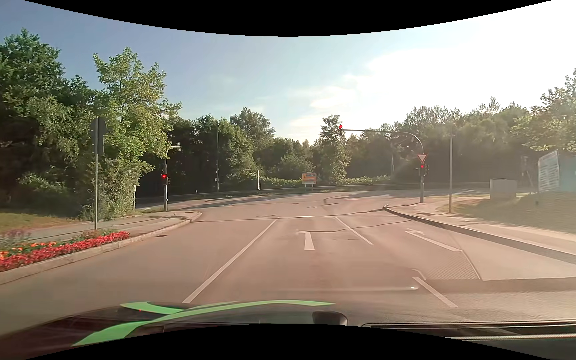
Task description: Follow the waypoints while adhering to traffic rules and regulations
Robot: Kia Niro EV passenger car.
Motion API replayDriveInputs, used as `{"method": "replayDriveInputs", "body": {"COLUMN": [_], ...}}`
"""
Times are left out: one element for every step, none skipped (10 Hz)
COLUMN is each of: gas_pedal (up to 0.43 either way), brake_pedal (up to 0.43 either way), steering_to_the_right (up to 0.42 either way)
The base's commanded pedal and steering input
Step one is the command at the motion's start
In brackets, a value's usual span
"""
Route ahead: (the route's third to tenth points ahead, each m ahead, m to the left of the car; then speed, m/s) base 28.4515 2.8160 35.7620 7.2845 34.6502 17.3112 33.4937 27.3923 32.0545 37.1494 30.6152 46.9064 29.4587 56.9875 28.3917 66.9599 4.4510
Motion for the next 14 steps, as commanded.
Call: {"method": "replayDriveInputs", "body": {"gas_pedal": [0.0, 0.0, 0.0, 0.0, 0.0, 0.0, 0.0, 0.0, 0.0, 0.0, 0.0, 0.0, 0.0, 0.0], "brake_pedal": [0.116, 0.091, 0.098, 0.11, 0.11, 0.116, 0.122, 0.128, 0.146, 0.159, 0.165, 0.171, 0.171, 0.177], "steering_to_the_right": [-0.011, -0.008, -0.006, -0.006, -0.005, -0.004, 0.0, 0.005, 0.007, 0.007, 0.007, 0.008, 0.008, 0.008]}}
